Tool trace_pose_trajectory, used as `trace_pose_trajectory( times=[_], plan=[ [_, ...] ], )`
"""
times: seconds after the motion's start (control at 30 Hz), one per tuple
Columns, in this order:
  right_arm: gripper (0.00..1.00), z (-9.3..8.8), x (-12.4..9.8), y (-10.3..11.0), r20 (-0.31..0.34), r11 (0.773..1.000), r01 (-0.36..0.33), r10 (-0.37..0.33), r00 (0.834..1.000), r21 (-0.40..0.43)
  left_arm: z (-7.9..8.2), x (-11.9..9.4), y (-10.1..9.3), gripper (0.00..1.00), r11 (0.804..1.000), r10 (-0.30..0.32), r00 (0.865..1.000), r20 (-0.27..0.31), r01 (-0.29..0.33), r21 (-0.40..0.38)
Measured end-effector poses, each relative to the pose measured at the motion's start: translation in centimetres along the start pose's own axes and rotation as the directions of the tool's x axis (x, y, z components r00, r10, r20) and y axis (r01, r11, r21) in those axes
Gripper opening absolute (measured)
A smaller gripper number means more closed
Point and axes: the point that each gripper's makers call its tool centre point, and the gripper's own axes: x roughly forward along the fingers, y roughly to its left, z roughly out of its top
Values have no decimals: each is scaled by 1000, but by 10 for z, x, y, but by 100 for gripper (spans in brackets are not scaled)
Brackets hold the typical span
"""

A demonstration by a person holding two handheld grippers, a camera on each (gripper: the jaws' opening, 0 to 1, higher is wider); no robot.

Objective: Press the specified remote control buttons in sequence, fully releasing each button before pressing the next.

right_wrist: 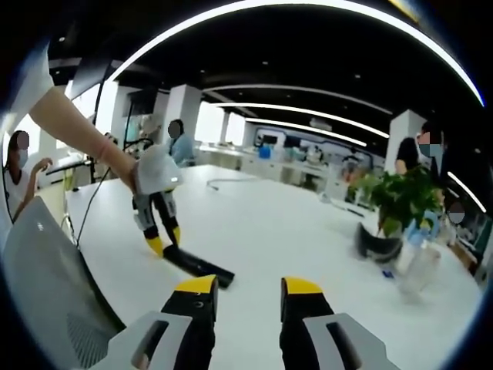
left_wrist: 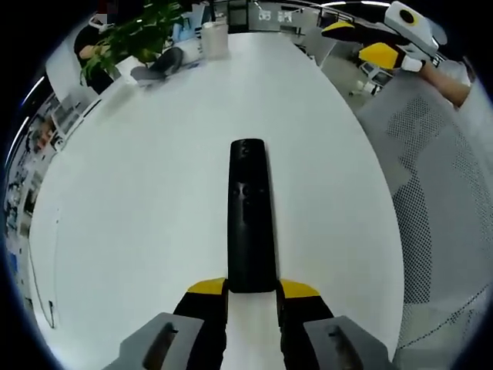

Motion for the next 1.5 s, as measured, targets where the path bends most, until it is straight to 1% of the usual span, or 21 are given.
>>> trace_pose_trajectory(
  times=[0.67,1.5],
  plan=[
    [28,-4,1,2,-27,999,-6,5,1000,-35,-2,0,-16,24,1000,-14,1000,-17,14,26],
    [27,-5,2,-2,-26,999,3,-4,1000,-39,-3,0,-34,24,999,-29,999,-32,30,41]
  ],
)
